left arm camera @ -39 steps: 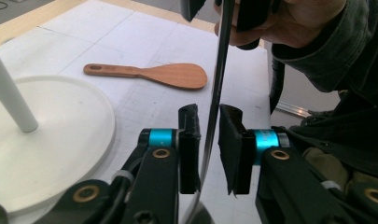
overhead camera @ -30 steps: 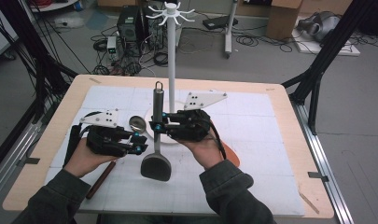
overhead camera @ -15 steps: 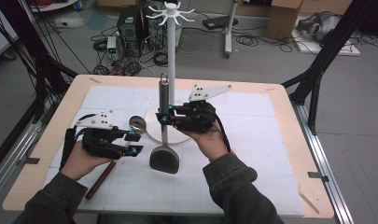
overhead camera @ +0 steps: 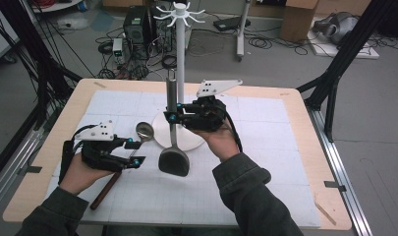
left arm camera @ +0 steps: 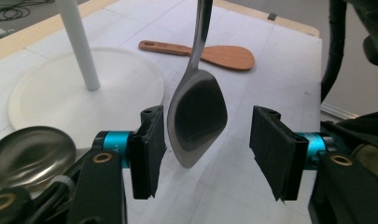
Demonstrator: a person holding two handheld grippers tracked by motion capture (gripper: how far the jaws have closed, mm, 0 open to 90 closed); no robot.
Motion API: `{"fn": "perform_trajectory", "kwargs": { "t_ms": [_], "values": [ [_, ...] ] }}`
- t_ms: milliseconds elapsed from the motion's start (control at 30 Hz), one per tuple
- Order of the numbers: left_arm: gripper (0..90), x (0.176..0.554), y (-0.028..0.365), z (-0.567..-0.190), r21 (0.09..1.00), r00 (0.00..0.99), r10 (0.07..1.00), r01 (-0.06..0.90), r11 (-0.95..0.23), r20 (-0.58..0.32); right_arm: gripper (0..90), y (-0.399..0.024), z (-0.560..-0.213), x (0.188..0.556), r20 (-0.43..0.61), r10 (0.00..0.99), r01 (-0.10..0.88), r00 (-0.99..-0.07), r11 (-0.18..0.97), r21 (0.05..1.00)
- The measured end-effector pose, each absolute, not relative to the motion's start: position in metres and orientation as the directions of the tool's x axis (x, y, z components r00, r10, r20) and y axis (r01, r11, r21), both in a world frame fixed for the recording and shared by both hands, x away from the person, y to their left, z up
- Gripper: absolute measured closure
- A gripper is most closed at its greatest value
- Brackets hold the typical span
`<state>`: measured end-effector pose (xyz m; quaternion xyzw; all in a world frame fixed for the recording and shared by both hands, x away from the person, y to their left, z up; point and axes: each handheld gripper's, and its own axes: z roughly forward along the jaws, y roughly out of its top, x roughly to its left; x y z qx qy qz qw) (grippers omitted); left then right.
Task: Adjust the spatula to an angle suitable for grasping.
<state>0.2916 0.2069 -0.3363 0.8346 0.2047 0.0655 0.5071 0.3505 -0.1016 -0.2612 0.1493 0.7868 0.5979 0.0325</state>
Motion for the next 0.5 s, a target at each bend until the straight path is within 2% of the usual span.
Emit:
{"fn": "perform_trajectory", "kwargs": {
  "t_ms": [500],
  "values": [
    [27.0, 0.293, 0.217, -0.343, 0.872, 0.879, 0.471, 0.289, -0.395, -0.078, 75.6, -0.099, -0.244, 0.367, 0.114, 0.275, 0.19, -0.955, 0.271, 0.944]
  ]
}}
